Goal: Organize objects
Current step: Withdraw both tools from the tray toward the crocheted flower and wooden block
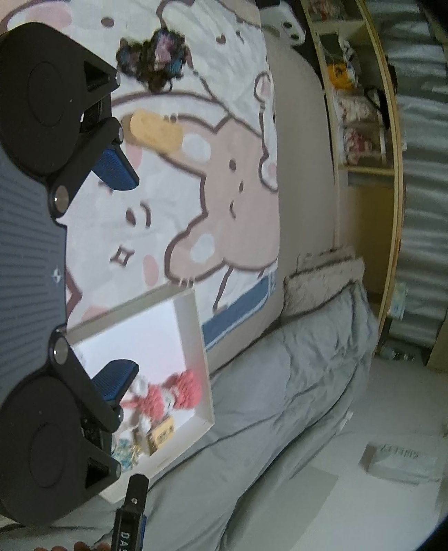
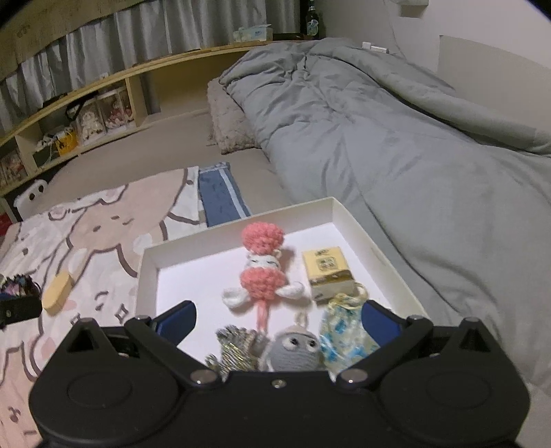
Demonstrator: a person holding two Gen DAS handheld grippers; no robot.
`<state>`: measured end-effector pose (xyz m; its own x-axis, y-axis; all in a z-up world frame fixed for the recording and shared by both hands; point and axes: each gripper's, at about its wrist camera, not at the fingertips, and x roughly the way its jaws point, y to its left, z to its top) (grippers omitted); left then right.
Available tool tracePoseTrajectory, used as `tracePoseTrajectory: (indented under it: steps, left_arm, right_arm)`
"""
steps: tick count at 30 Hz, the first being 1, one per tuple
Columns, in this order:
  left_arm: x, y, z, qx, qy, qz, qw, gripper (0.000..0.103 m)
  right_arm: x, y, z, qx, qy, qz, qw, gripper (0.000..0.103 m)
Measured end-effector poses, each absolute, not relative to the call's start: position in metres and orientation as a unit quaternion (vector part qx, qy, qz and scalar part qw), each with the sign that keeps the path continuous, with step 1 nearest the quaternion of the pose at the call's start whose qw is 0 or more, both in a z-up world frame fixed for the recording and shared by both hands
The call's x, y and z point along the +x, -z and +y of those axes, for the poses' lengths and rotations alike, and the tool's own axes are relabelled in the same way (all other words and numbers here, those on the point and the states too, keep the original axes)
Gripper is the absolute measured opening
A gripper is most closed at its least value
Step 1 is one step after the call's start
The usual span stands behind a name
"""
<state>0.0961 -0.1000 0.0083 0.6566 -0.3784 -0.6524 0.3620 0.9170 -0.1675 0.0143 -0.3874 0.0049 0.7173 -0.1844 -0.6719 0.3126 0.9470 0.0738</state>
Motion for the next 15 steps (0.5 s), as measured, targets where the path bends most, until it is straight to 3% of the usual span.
tracePoseTrajectory:
  steps: [15]
  left_arm:
    - [0.130,-0.006,-0.011,-0.064,0.100,0.347,0.930,0.103]
  right_arm:
    - [0.081,-0.007,-0.310,0.076,0.053,0.338,0.937,0.103]
